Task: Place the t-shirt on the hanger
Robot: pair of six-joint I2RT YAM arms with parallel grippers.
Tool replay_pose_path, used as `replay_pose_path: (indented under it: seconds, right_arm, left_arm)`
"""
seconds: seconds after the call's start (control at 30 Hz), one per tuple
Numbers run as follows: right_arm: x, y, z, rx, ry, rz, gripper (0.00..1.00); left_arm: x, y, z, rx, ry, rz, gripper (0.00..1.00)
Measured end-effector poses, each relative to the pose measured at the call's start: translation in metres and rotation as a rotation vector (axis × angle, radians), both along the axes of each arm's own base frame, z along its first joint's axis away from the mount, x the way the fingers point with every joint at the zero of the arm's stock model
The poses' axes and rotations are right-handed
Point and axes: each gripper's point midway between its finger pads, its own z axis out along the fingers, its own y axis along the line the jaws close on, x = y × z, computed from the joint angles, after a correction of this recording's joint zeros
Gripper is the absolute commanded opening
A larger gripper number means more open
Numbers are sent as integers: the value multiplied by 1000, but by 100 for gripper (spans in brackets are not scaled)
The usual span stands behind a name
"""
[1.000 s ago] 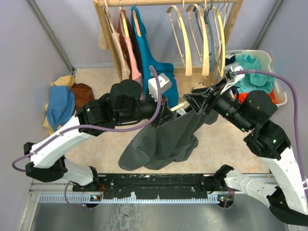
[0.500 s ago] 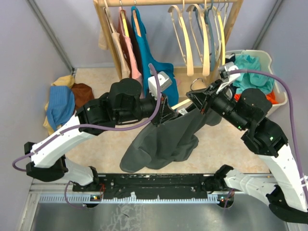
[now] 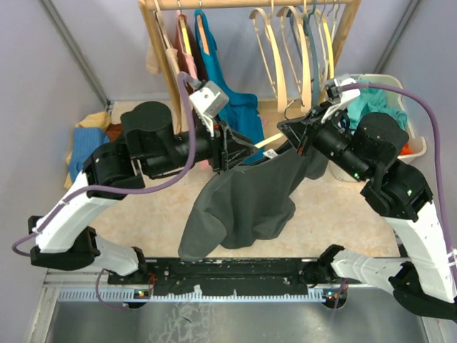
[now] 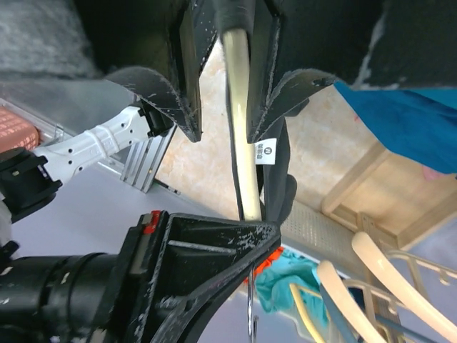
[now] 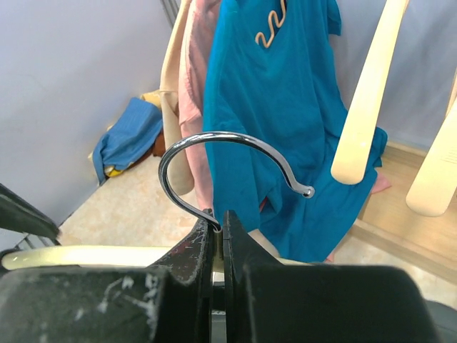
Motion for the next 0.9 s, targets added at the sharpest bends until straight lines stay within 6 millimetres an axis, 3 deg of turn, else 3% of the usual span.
replay_pose_path:
  seconds: [0.13,0.27,0.6,0.73,0.9]
  right_arm:
    - [1,-1,-1,-5,6,-9,0]
    - [2,-3,-4,-14,14,-19,0]
    - [-3,-12,13,-10,-12,-39,0]
    - [-5,-15,20,-1,-26,-40,0]
    - [-3,-12,18,-6,-20,-37,0]
  left_arm:
    - [0,13,18,-35,-35,23,41]
    - [-1,32,24,-40,-48,59,42]
    - [-18,103,24,-18,-45,122,45]
    - [-22,111,10,25,-30,116,45]
    - [-26,97,-8,81,-10,60,43]
